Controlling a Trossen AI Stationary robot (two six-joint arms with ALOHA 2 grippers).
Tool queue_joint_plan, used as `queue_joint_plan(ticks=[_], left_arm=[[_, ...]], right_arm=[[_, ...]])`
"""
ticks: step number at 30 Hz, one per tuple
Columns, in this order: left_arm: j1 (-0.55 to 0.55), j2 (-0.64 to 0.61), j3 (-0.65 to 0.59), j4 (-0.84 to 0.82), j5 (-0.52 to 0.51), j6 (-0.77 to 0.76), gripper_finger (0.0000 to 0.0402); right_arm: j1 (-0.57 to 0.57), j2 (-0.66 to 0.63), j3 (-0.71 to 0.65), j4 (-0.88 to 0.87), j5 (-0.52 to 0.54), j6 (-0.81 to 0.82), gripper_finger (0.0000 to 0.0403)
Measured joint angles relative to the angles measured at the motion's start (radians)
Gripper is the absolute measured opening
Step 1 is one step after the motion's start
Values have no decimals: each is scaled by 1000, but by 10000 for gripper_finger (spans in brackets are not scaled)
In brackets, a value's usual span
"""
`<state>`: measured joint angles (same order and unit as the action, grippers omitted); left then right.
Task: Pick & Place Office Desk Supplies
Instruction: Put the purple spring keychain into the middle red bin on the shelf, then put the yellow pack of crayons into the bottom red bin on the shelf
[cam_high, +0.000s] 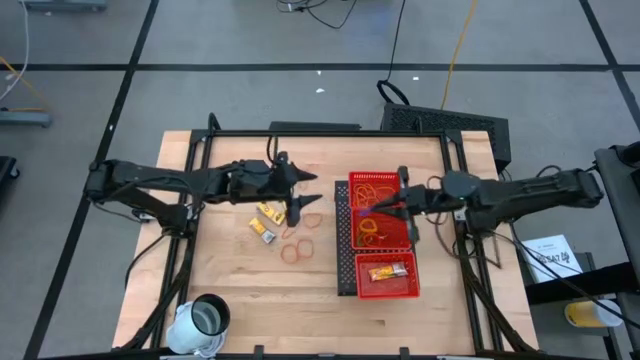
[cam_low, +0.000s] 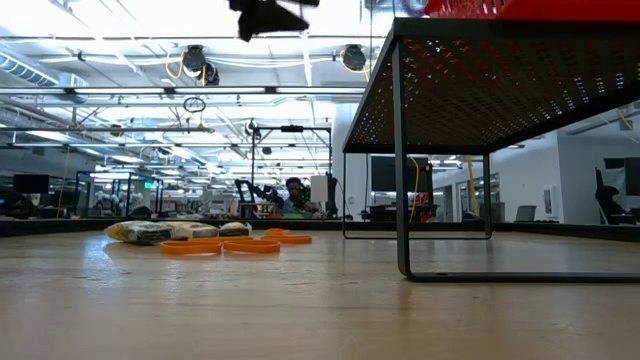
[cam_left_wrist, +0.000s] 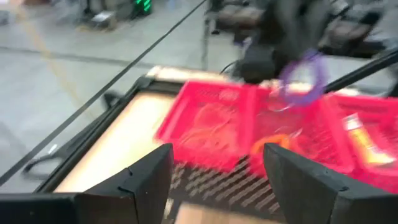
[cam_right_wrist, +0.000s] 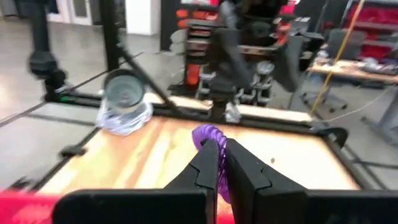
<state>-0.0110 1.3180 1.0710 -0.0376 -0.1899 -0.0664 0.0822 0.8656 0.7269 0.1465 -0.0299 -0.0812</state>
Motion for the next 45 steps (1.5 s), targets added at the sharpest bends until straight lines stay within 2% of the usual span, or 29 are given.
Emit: queue_joint_plan(ticks=[6, 12, 15, 24, 28, 32, 37, 45], left_arm=[[5, 11, 0, -37, -29, -45, 259], [5, 27, 1, -26, -29, -47, 258], [5, 31, 0, -36, -29, -47, 258], [5, 30, 0, -41, -29, -67, 257], [5, 30, 0, -76, -29, -76, 257], [5, 30, 0, -148, -29, -111, 257], [5, 30, 0, -288, -30, -220, 257], [5, 68, 0, -477, -75, -576, 257]], right_arm=[[75, -127, 0, -207, 1, 41, 7], [104, -154, 0, -264, 1, 58, 15], [103, -148, 0, -269, 2, 59, 40], [103, -132, 0, -280, 2, 73, 157], [103, -131, 0, -279, 2, 72, 187], [103, -130, 0, -279, 2, 71, 198], [103, -130, 0, -279, 3, 70, 200], [103, -130, 0, -279, 3, 35, 190]])
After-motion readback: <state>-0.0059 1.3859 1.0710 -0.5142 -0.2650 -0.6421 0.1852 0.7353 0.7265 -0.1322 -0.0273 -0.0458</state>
